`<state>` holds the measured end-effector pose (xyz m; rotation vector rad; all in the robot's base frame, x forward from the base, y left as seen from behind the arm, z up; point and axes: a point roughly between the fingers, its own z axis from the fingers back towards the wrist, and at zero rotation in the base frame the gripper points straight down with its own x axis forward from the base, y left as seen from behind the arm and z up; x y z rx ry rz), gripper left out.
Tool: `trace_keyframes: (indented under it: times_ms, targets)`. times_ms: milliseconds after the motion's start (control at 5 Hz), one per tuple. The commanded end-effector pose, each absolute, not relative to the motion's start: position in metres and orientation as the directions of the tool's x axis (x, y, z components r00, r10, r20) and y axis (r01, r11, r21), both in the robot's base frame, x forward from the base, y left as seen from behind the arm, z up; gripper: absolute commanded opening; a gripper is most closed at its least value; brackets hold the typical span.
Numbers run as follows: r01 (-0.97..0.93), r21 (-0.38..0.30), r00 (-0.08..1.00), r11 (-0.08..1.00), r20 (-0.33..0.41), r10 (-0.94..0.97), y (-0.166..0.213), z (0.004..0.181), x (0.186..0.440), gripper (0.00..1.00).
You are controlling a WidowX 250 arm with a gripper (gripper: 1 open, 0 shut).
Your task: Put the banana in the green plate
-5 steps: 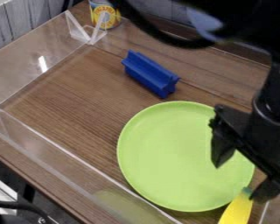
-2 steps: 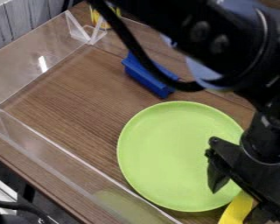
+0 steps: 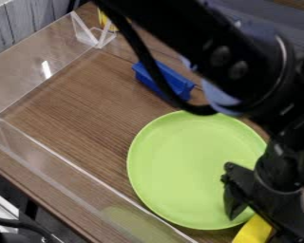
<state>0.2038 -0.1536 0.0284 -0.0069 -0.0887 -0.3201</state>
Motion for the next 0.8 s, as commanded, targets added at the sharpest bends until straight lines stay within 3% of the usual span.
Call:
trace_keyframes:
  times_ms: [0, 600]
  targets:
    - [0.307, -0.005, 0.945, 0.952, 0.117, -0.304, -0.1543, 0.0300, 0.2093, 0.00]
    - [0.303, -0.032, 0.949, 0.953, 0.108, -0.298, -0.1525, 0.0347, 0.2082, 0.00]
